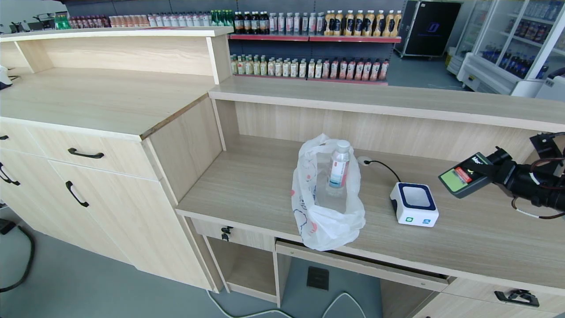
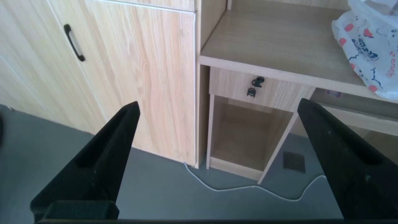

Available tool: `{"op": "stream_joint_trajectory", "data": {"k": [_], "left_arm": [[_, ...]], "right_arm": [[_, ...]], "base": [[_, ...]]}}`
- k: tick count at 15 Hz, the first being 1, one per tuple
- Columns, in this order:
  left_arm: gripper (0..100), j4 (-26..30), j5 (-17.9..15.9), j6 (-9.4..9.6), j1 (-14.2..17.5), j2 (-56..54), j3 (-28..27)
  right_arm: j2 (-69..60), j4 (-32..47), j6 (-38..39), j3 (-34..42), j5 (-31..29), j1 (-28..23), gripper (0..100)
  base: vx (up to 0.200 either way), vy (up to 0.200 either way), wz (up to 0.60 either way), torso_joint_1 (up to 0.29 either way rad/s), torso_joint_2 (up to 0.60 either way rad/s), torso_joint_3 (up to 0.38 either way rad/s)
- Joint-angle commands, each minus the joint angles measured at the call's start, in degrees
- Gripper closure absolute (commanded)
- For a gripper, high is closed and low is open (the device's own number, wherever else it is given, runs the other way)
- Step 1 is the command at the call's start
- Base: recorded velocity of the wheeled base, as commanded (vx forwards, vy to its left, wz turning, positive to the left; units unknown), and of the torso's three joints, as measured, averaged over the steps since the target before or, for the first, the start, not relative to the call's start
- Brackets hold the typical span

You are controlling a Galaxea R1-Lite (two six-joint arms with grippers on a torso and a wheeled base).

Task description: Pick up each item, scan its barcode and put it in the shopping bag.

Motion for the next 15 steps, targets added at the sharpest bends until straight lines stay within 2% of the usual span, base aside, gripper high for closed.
{"op": "stream_joint_trajectory", "data": {"k": [1, 15], "left_arm": [[0, 0.00, 0.02, -0.02, 0.01, 0.02, 0.00], [0, 0.00, 0.02, -0.02, 0.01, 0.02, 0.00]], "right_arm": [[0.59, 0.00, 0.01, -0.12, 0.00, 0.04, 100], [5.16, -1.32, 0.01, -4.25, -0.17, 4.52, 100]], "base": [[0.000, 0.000, 0.00, 0.000, 0.00, 0.000], [0.000, 0.000, 0.00, 0.000, 0.00, 0.000]]}}
